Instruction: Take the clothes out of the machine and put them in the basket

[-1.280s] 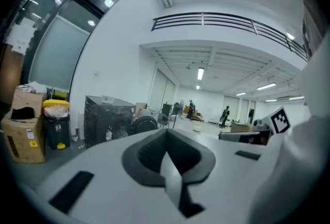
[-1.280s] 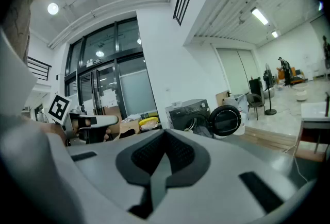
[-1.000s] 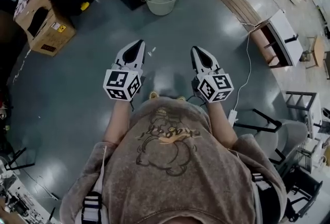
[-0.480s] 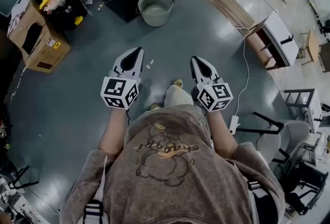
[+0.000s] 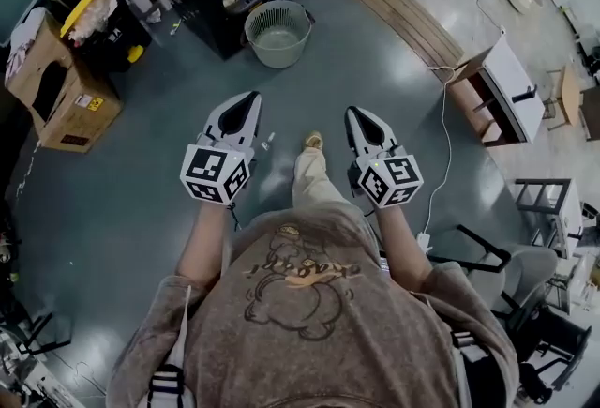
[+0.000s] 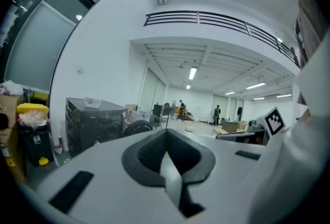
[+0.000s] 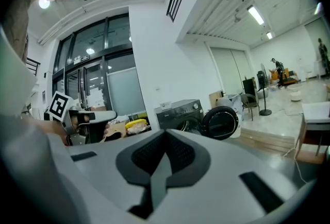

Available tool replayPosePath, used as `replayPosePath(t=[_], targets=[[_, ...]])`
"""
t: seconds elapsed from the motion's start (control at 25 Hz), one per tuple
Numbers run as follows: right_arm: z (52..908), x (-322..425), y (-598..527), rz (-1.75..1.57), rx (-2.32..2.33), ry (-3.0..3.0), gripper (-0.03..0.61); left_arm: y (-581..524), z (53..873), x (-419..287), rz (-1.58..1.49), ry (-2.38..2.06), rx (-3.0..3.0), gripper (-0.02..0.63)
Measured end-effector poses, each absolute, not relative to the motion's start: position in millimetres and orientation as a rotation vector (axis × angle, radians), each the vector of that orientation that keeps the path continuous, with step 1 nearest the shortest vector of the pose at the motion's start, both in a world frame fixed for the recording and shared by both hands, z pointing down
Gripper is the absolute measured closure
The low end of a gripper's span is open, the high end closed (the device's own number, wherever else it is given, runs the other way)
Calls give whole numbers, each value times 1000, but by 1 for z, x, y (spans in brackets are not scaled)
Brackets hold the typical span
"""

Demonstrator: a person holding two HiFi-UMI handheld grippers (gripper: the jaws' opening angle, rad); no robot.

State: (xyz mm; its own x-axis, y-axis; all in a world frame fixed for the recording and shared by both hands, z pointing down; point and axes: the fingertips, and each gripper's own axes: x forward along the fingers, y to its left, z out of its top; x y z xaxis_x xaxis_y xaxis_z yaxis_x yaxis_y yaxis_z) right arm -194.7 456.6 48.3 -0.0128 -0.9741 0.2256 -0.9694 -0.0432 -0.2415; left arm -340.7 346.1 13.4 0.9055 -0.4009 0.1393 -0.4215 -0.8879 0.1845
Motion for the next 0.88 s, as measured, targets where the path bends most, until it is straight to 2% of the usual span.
replayPosePath(t=[0.52, 0.88], targets=[[41, -52, 302, -538, -2104, 2249, 584, 198, 3, -205, 144, -774, 2825, 607], [41, 0, 227, -555, -1999, 2314, 584, 135, 8, -157, 154, -870, 2815, 607]])
